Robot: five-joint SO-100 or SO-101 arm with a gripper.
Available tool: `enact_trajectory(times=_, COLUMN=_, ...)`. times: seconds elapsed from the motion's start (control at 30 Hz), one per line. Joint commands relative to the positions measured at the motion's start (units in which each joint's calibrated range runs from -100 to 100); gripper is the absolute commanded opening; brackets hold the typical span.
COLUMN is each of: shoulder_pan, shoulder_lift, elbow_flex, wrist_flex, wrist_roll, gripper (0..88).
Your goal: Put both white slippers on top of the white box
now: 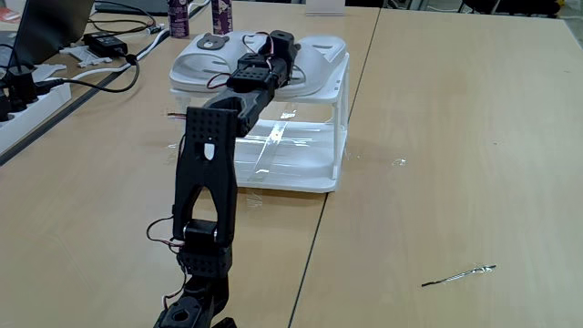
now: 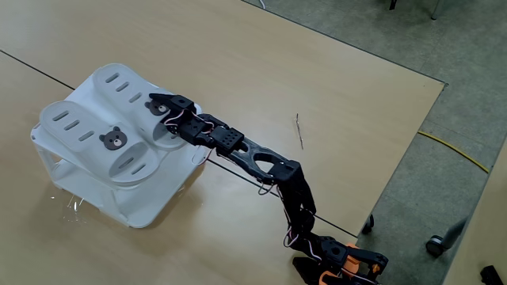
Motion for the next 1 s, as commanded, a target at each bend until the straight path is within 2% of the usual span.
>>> enact_trajectory(times=0.0, shoulder_pan=-0.2, shoulder_lift=-10.7, elbow_flex=3.9, wrist_flex=-0.1, wrist_roll=0.4, gripper=26.6)
enact_trajectory(times=0.3, shoulder_pan=-0.7, shoulder_lift=-20.1, elbow_flex=14.9, wrist_flex=-0.2, wrist_roll=0.4, gripper=26.6)
enact_trajectory(times=0.73, shoulder_pan=-0.7, shoulder_lift=-42.7, elbow_flex=38.7, wrist_flex=-0.2, wrist_roll=0.4, gripper=26.6)
enact_trajectory(times=0.97, shoulder_pan=-0.7, shoulder_lift=-55.5, elbow_flex=41.3, wrist_flex=-0.9, wrist_roll=0.4, gripper=25.7)
